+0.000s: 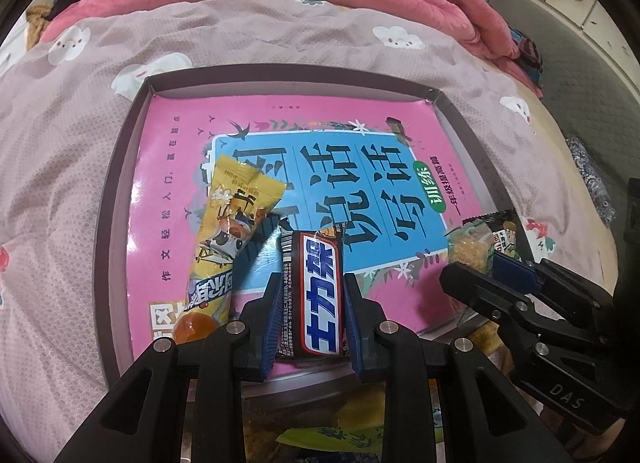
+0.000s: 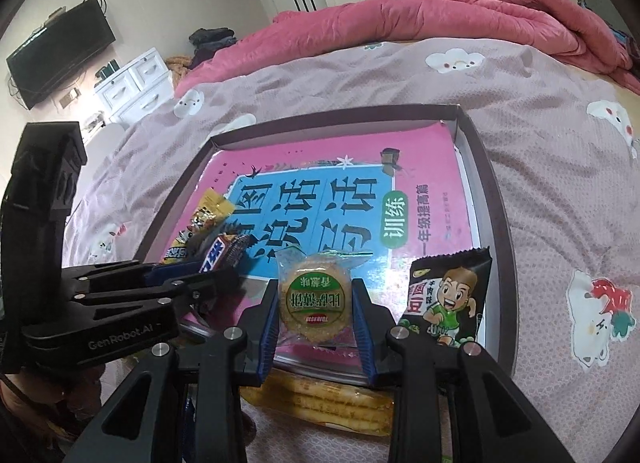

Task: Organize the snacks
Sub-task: 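Lower the chocolate bar into the tray and open the left tool while the right tool releases the cracker pack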

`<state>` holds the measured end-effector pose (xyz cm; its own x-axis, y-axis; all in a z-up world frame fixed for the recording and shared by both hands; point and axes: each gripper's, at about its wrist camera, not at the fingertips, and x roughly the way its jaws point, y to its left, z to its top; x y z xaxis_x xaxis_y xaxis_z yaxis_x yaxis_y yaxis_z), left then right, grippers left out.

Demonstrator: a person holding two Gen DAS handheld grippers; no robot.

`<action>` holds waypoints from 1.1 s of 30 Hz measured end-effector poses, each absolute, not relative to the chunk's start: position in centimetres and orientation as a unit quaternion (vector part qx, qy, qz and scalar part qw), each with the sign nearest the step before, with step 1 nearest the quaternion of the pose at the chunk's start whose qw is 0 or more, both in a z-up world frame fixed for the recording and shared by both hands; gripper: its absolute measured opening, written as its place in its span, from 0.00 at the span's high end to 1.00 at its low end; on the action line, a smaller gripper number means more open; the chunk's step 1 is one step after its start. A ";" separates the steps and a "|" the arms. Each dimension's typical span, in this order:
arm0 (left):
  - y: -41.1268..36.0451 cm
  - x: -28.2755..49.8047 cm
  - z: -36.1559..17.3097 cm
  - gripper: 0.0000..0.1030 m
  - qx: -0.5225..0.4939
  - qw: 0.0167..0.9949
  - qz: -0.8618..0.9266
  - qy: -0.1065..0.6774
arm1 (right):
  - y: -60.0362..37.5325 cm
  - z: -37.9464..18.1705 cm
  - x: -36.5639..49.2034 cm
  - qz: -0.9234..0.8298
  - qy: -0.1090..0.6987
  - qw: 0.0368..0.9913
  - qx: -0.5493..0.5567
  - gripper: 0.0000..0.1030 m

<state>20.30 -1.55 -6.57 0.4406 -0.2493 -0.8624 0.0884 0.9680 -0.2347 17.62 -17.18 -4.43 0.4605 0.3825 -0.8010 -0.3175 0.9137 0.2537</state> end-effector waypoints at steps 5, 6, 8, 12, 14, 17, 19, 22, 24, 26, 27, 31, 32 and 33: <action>-1.6 20.3 -6.7 0.72 -0.076 0.844 -0.102 0.522 | -17.5 -4.8 17.8 0.189 0.488 0.852 0.029 0.67; -1.6 20.3 -6.7 0.72 -0.077 0.844 -0.102 0.521 | -17.6 -4.9 17.8 0.188 0.488 0.852 0.029 0.67; -1.5 20.4 -6.7 0.72 -0.078 0.843 -0.103 0.522 | -17.7 -4.8 17.7 0.185 0.487 0.853 0.027 0.67; -1.5 20.4 -6.8 0.72 -0.078 0.844 -0.104 0.521 | -17.7 -4.9 17.7 0.175 0.488 0.855 0.016 0.67; -1.5 20.4 -6.8 0.72 -0.077 0.844 -0.104 0.521 | -17.8 -4.9 17.7 0.176 0.488 0.855 0.020 0.67; -1.5 20.5 -6.8 0.72 -0.078 0.845 -0.106 0.519 | -17.9 -5.0 17.8 0.170 0.488 0.856 0.018 0.67; -1.4 20.4 -6.8 0.72 -0.079 0.845 -0.106 0.518 | -18.1 -5.0 17.9 0.169 0.488 0.856 0.022 0.67; -1.4 20.4 -6.9 0.72 -0.078 0.846 -0.107 0.516 | -18.2 -5.0 17.9 0.165 0.487 0.857 0.023 0.67; -1.3 20.4 -6.9 0.72 -0.080 0.846 -0.108 0.516 | -18.2 -5.0 17.9 0.164 0.487 0.858 0.023 0.67; -1.2 20.4 -6.9 0.72 -0.083 0.846 -0.109 0.515 | -18.2 -5.0 17.9 0.162 0.486 0.859 0.022 0.67; -1.2 20.4 -6.9 0.72 -0.083 0.846 -0.109 0.515 | -18.2 -5.0 18.0 0.161 0.486 0.859 0.023 0.67; -1.0 20.4 -6.9 0.72 -0.091 0.845 -0.110 0.515 | -18.3 -5.0 18.0 0.162 0.487 0.858 0.027 0.66; -1.0 20.4 -6.9 0.72 -0.091 0.845 -0.111 0.515 | -18.2 -5.0 18.0 0.162 0.487 0.858 0.027 0.66; -0.9 20.3 -6.9 0.72 -0.091 0.845 -0.111 0.515 | -18.2 -4.9 18.0 0.162 0.487 0.858 0.027 0.66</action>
<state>20.34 -0.94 -6.87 0.4453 -0.2811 -0.8501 0.0935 0.9588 -0.2681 17.96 -18.21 -4.94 0.4739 0.3041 -0.8264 -0.2517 0.9461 0.2038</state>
